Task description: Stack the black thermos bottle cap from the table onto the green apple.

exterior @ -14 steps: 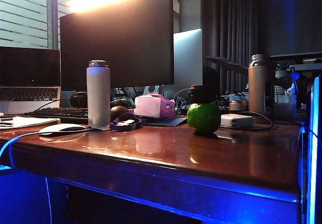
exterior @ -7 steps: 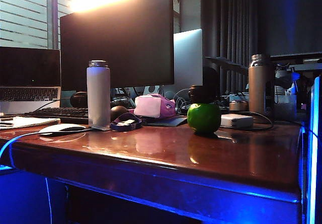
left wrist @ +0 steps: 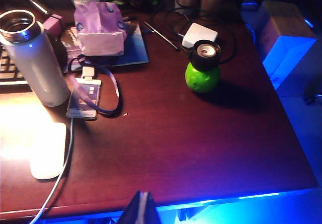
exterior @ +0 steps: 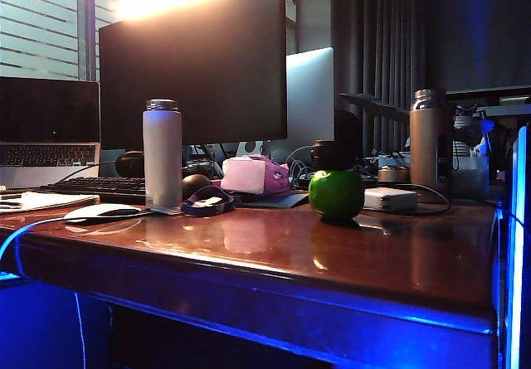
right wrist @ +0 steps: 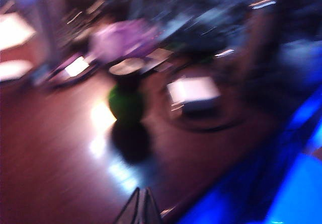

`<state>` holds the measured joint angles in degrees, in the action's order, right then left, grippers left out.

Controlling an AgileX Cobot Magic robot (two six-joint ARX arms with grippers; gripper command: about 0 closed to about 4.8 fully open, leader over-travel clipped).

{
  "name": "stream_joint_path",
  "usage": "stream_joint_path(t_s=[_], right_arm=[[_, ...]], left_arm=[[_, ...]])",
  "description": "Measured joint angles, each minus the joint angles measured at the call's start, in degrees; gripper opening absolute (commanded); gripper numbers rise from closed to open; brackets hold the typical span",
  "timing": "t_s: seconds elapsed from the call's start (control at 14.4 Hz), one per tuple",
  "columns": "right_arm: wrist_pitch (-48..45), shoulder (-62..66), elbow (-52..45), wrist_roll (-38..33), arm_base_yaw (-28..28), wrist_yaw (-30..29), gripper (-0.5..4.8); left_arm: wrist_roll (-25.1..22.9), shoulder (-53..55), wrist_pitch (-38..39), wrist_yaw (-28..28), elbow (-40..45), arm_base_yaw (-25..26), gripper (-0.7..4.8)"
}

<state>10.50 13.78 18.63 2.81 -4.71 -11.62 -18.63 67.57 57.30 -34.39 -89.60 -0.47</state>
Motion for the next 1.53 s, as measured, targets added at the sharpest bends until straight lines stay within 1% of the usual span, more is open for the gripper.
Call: stream_joint_path(t_s=[0.14, 0.28, 0.49, 0.9, 1.04, 1.53], right_arm=[[-2.08, -5.35, -4.87, -1.14, 3.02, 1.79, -0.01], [-1.86, -9.05, -8.17, -1.53, 3.76, 3.5, -0.01], [0.04, -13.57, -12.17, -1.55, 3.85, 3.96, -0.01], [2.03, -13.6, -16.33, -1.55, 3.82, 4.04, -0.01], [3.61, -13.6, -16.52, -1.55, 3.82, 4.07, -0.01], [3.8, -13.6, -16.48, -1.55, 3.8, 4.11, -0.01]], left_arm=[[0.0, 0.0, 0.0, 0.0, 0.0, 0.0, -0.03], [0.0, 0.0, 0.0, 0.0, 0.0, 0.0, -0.03], [0.0, 0.0, 0.0, 0.0, 0.0, 0.0, -0.03], [0.0, 0.0, 0.0, 0.0, 0.0, 0.0, -0.03], [0.0, 0.0, 0.0, 0.0, 0.0, 0.0, -0.03], [0.0, 0.0, 0.0, 0.02, 0.0, 0.0, -0.03]])
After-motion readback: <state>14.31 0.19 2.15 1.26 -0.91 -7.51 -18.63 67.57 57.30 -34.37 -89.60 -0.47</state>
